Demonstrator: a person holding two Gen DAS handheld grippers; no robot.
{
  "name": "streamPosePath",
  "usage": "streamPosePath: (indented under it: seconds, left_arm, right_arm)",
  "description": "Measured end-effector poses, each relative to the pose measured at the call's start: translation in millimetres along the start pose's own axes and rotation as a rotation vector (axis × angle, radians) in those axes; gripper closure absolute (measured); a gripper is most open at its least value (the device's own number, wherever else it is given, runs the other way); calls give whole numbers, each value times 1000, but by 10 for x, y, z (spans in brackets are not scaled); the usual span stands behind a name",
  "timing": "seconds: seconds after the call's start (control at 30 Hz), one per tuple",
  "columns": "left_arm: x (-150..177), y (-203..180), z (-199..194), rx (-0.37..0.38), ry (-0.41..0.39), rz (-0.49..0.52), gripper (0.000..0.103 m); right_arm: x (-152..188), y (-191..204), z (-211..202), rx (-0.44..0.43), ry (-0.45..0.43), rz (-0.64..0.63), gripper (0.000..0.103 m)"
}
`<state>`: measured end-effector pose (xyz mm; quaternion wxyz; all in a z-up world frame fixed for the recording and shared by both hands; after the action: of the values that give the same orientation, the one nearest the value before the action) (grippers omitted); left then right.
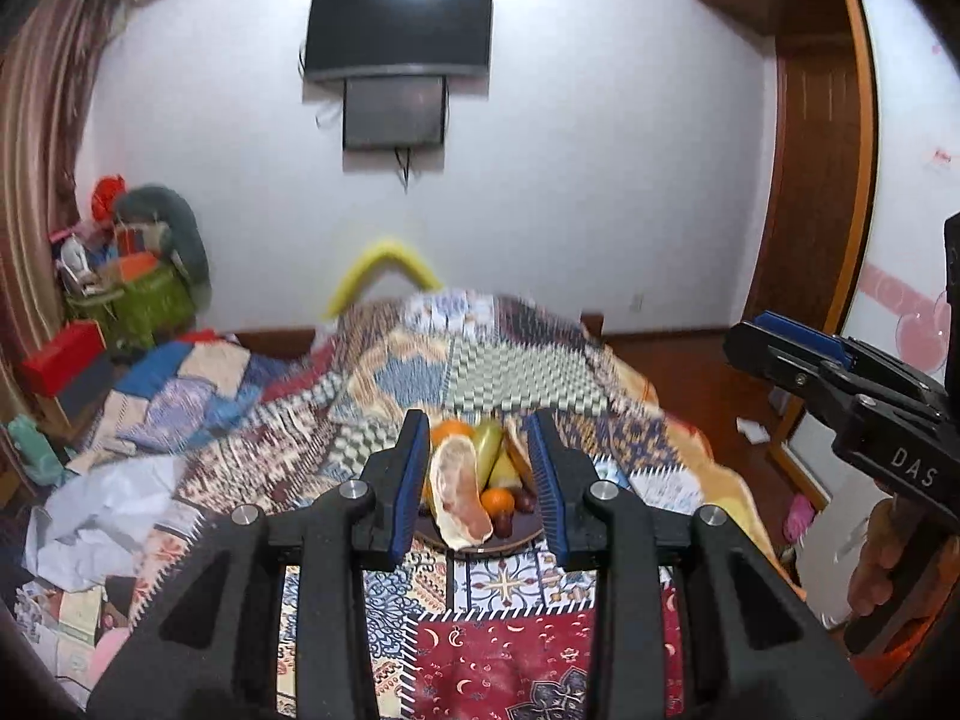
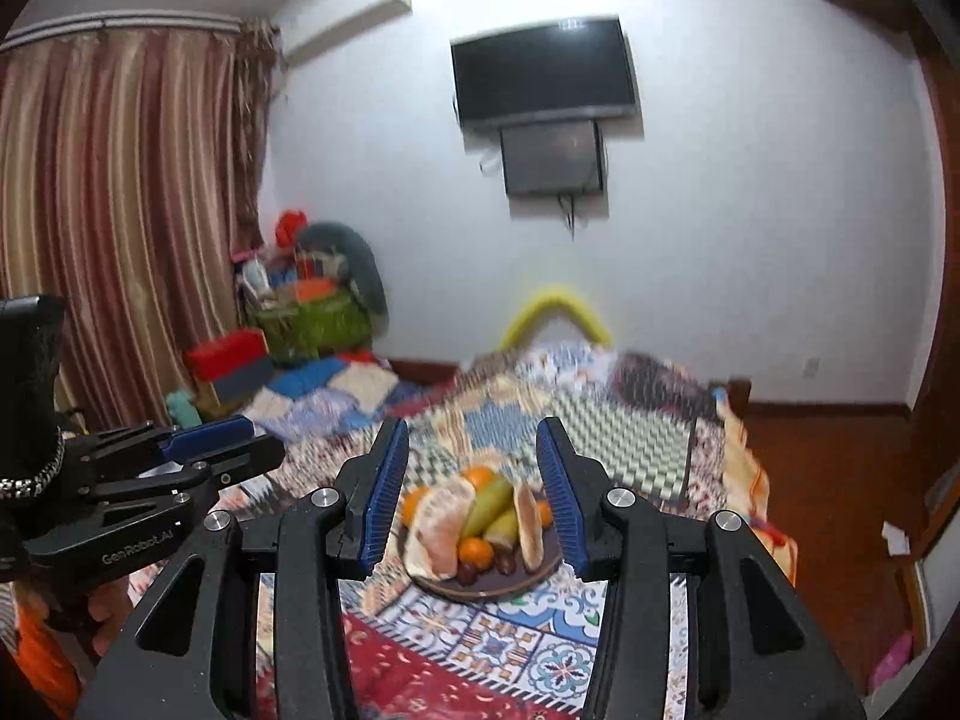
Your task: Organize fruits
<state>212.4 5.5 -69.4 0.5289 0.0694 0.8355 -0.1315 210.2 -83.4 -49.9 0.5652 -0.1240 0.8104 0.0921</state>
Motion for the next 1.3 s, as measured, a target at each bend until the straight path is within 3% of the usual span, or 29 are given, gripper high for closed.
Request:
streamPosePath:
  seconds: [0.13,0.4,0.63,0.7,0.87,1.0,1.3]
  left_arm:
    - [-113,-93,-303,-7,-62,12,67]
    - [-241,-229,-771,-36,-169,37,41]
    - [-275,-306,-990,-61,-216,60,27]
    - [-273,-324,-1029,-60,-225,58,18]
    - [-264,-342,-1097,-68,-236,71,15]
    - [-248,-380,-1135,-67,-240,74,7]
    - [-241,-395,-1132,-80,-252,78,3]
  right_arm:
    - [-155,57,-290,-2,-73,11,53]
    - [-257,133,-559,12,-152,25,36]
    - [-275,152,-652,21,-184,40,18]
    - [-272,154,-669,26,-186,42,15]
    - [-222,145,-715,48,-198,51,1]
    - [-206,140,-737,63,-201,49,0]
    - [-175,116,-786,93,-208,41,0]
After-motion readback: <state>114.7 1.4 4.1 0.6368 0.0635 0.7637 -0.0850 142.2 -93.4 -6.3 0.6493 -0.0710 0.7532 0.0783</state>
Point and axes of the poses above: each gripper's, at about its wrist camera, not at the fingertips, and z roughly the way its jaws point, y to its left, x to its underside, the point moved 10 cm from there along z, roughly the way its jaws point, and after that the axes turned 14 degrees about x, right-handed, at the moved point
